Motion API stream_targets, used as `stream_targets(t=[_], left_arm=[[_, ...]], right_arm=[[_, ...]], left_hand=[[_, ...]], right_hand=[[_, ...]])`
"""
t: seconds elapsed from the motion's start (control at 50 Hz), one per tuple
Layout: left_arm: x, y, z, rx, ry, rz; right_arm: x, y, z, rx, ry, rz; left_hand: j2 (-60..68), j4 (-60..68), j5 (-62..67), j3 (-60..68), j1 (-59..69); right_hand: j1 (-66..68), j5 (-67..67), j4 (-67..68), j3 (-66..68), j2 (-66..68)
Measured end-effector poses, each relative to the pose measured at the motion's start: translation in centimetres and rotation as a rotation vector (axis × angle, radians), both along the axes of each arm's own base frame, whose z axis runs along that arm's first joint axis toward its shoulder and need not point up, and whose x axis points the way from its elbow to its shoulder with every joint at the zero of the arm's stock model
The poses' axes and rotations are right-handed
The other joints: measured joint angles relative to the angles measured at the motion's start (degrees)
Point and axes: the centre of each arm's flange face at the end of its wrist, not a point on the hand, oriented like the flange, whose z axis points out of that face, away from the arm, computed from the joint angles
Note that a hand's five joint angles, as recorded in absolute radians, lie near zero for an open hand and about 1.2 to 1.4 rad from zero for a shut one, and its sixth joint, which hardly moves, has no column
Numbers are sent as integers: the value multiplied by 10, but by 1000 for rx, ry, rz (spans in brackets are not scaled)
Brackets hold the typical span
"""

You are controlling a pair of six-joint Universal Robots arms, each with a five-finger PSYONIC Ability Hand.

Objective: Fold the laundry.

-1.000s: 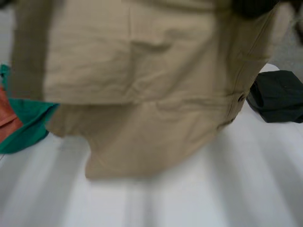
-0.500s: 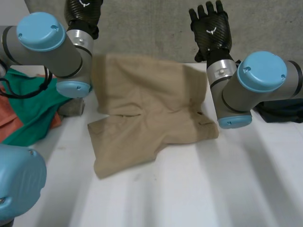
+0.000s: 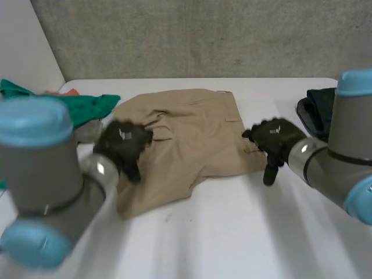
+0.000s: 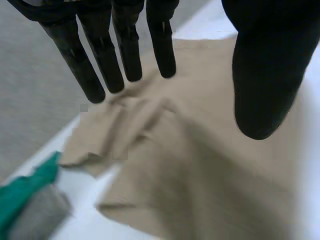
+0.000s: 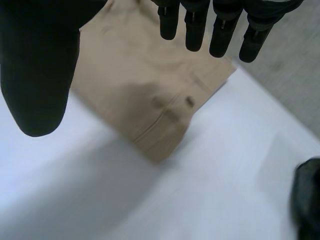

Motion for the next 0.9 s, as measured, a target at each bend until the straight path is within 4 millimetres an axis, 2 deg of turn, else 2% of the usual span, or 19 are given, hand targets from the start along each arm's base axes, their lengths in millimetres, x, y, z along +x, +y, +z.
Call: stream_targets(t=[0.08, 0.14, 0.24, 0.3, 0.34, 0.54, 0.6, 0.68, 0.72, 0.78, 0.8, 0.82, 0.84, 0.86, 0.9], left_arm=[[7, 45, -14, 57, -38, -69], [12, 69, -25, 95, -64, -109], [15, 81, -42, 140, -98, -125], [15, 78, -50, 153, -108, -114], [15, 66, -58, 146, -105, -82], [10, 17, -58, -24, -13, 37], [7, 8, -63, -40, -10, 49], [5, -4, -76, -36, -34, 64], [4, -7, -80, -35, -43, 68], [2, -18, -87, -52, -67, 76], [2, -18, -87, -52, -67, 76], [1, -25, -90, -68, -82, 77], [1, -27, -91, -74, -88, 77], [0, -31, -94, -91, -102, 76], [-1, -35, -96, -110, -118, 73]], right_arm=[[-2, 3, -16, 28, -10, 20], [-1, 1, -26, 26, -29, 41], [4, -10, -43, -3, -63, 71], [7, -16, -51, -21, -71, 79], [11, -25, -59, -37, -75, 86], [25, -53, -80, -81, -82, 94], [28, -58, -82, -97, -86, 94], [32, -66, -83, -140, -97, 90], [32, -67, -82, -150, -100, 88], [33, -70, -77, -184, -109, 81], [33, -70, -77, -184, -109, 81], [33, -70, -75, -192, -111, 79], [33, -70, -75, -194, -111, 78], [32, -70, -74, -195, -111, 77], [32, -70, -74, -195, -111, 76]], left_hand=[[37, 38, 37, 38, 31], [37, 37, 36, 38, 30], [4, 3, -1, 7, -5], [-15, -19, -21, -13, -25], [-28, -35, -37, -27, -36], [-31, -40, -41, -31, -36], [-31, -40, -41, -31, -36], [-31, -39, -40, -31, -36], [-31, -39, -40, -31, -36], [80, 76, 75, 83, 80], [80, 76, 75, 83, 80], [169, 175, 172, 176, 183], [169, 175, 172, 176, 183], [258, 283, 278, 269, 285], [323, 353, 345, 340, 337]], right_hand=[[33, 30, 30, 30, 36], [54, 49, 48, 48, 48], [66, 61, 59, 61, 48], [69, 66, 63, 64, 51], [92, 84, 83, 85, 82], [242, 231, 234, 235, 240], [290, 275, 278, 280, 288], [486, 485, 493, 491, 508], [492, 492, 501, 502, 515], [504, 515, 537, 527, 536], [504, 515, 537, 527, 536], [504, 515, 537, 527, 536], [504, 515, 537, 527, 536], [504, 515, 538, 528, 537], [504, 515, 539, 530, 537]])
